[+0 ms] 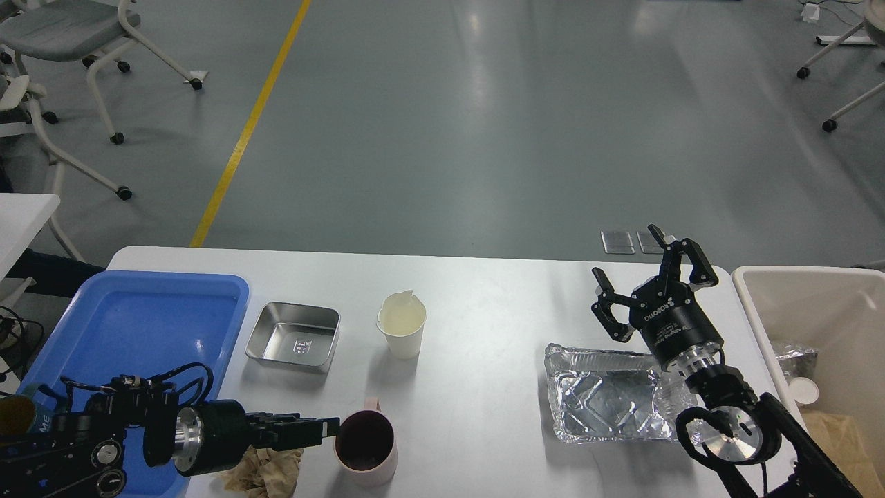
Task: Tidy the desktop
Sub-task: 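Reach the left gripper to the pink mug and grasp its rim, then lift the pink mug and carry it onto the blue tray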
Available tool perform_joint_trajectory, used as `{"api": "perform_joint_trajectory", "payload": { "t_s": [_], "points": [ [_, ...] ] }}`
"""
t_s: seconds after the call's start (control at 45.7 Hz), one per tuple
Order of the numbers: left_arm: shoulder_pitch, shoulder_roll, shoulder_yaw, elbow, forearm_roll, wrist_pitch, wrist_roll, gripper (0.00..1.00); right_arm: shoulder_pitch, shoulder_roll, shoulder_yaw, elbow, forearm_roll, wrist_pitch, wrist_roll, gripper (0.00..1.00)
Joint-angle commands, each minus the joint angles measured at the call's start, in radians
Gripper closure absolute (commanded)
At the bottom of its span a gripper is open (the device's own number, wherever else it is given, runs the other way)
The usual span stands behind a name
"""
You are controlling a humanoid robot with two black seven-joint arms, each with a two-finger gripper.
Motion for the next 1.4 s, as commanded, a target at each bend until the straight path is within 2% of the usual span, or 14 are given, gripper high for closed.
{"api": "perform_joint_trajectory", "payload": {
  "t_s": [0.0, 0.088, 0.307, 0.416, 0.504, 0.745, 0.92, 1.051, 1.182, 1.38],
  "points": [
    [0.001, -0.011, -0.001, 0.0, 0.024, 0.002, 0.002, 0.17, -0.003, 0.0, 0.001, 0.0, 0.0, 0.0, 0.001, 0.0],
    [0.003, -0.028, 0.001, 0.003, 0.026, 0.002, 0.005, 0.19, -0.001, 0.0, 0.001, 0.0, 0.0, 0.0, 0.001, 0.0],
    [0.001, -0.069, 0.033, 0.041, 0.026, 0.0, 0.058, 0.25, 0.005, 0.0, 0.001, 0.0, 0.0, 0.0, 0.001, 0.0],
    [0.0, -0.091, 0.044, 0.057, 0.026, 0.0, 0.067, 0.34, 0.005, 0.0, 0.001, 0.002, 0.0, 0.0, 0.001, 0.0],
    [-0.002, -0.121, 0.044, 0.075, 0.024, -0.001, 0.067, 0.47, 0.004, 0.0, 0.001, 0.02, 0.0, 0.0, 0.001, 0.0],
    [0.003, -0.13, 0.045, 0.081, 0.024, -0.001, 0.063, 0.66, 0.002, 0.0, 0.001, 0.023, 0.0, 0.0, 0.001, 0.0],
    [0.003, -0.147, 0.047, 0.106, 0.018, -0.003, 0.058, 0.84, 0.002, 0.0, 0.001, 0.023, 0.0, -0.005, 0.001, 0.0],
    [0.006, -0.146, 0.054, 0.107, 0.004, -0.004, 0.057, 0.87, 0.002, 0.0, 0.001, 0.023, 0.0, -0.006, 0.001, 0.0],
    [0.007, -0.143, 0.059, 0.106, 0.003, -0.004, 0.048, 0.99, 0.004, 0.0, 0.001, 0.023, 0.0, -0.006, 0.0, 0.0],
    [0.001, -0.115, 0.056, 0.094, 0.004, -0.004, 0.037, 1.0, 0.005, 0.0, 0.001, 0.023, 0.0, -0.012, 0.001, 0.0]
  ]
}}
